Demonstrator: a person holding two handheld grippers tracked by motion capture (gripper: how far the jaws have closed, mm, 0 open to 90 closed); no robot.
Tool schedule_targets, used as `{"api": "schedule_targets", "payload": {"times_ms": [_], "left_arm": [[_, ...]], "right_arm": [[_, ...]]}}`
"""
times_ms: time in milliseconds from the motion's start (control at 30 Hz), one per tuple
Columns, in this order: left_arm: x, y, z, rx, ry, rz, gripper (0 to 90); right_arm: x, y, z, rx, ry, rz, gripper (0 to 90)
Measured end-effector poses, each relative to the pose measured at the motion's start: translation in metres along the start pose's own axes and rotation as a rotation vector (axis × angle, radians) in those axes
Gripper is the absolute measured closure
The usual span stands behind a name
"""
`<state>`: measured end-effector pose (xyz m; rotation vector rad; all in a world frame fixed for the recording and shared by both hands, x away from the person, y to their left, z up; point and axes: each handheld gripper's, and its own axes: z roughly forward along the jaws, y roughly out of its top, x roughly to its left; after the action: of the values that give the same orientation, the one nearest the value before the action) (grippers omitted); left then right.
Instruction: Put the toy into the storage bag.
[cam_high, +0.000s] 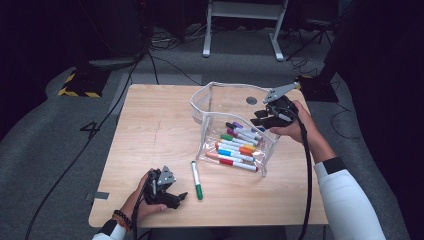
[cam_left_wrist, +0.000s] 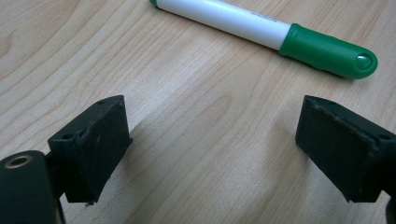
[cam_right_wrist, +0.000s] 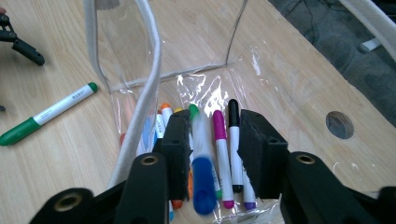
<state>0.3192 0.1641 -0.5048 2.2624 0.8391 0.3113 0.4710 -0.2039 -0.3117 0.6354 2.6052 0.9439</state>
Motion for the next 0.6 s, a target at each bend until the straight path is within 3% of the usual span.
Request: {"api": "schedule_targets", "payload": {"times_ms": [133,267,500,600], "left_arm": [[0.000,0.000,0.000,0.000,0.000,0.000,10.1],[0.000,0.000,0.000,0.000,0.000,0.000,10.1],[0.000,0.000,0.000,-0.001,0.001,0.001,10.1],[0.000,0.000,0.000,-0.002,0.002,-0.001,10.1]], "right_arm": [[0.003,0.000,-0.009,-0.040,-0.039,0.009,54.7],[0.014,0.000,-0.034,-0.141,-0.046,0.017,50.9],[0.060,-0.012,-0.082,-0.264,-0.064,-0.030,42.9],[0.080,-0.021,-0.087,-0.289,-0.046,-0.033,39.9]]}}
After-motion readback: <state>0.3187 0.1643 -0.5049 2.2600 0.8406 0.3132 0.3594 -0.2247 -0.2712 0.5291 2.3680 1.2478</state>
